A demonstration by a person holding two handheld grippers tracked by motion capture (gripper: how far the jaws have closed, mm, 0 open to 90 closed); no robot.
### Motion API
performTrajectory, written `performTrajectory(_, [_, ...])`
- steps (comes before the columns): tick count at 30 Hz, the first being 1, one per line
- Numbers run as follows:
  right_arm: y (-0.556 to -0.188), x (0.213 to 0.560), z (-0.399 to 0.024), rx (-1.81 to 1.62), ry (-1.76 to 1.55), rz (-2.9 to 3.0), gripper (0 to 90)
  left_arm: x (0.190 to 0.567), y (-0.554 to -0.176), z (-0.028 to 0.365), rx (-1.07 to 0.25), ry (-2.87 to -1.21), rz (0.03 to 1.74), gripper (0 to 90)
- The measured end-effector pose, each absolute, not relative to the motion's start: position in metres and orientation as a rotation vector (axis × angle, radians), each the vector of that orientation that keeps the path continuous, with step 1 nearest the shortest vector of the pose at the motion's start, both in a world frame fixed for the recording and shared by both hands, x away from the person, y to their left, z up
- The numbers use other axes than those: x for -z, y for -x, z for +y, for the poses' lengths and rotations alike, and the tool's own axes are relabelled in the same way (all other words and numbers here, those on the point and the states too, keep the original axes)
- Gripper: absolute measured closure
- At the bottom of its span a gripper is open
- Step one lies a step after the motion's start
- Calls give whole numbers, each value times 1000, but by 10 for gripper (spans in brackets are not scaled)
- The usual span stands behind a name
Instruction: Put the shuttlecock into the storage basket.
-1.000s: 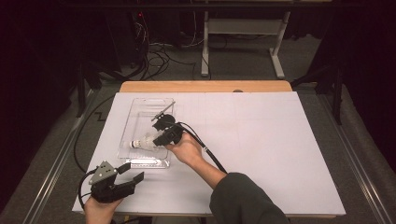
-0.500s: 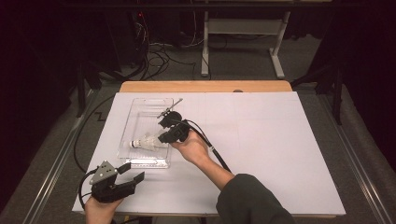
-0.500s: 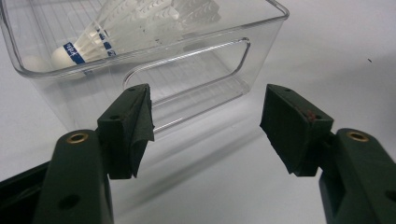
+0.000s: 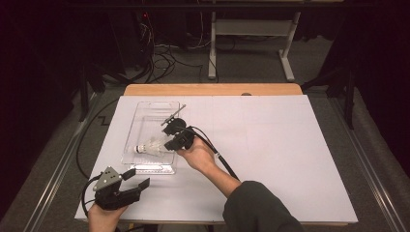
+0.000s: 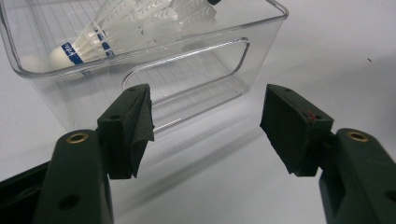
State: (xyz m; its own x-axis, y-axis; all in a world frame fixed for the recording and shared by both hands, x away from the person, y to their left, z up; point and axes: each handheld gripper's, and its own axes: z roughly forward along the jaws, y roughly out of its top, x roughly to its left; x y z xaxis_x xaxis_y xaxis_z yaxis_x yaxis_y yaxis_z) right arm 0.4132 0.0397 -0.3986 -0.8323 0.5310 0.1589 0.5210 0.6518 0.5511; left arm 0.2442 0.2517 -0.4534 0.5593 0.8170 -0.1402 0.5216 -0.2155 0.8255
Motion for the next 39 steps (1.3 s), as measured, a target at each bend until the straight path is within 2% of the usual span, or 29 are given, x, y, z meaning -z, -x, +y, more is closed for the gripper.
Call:
performTrajectory(1, [-412, 398, 39, -949, -905, 2846, 826, 453, -244, 252, -410, -1887, 1088, 346])
performTrajectory(16, [-408, 382, 14, -1046, -923, 2728, 740, 454, -245, 251, -411, -1893, 1092, 346])
performTrajectory(39, [-409, 382, -23, -1083, -935, 2626, 673, 455, -247, 251, -412, -1885, 1098, 344])
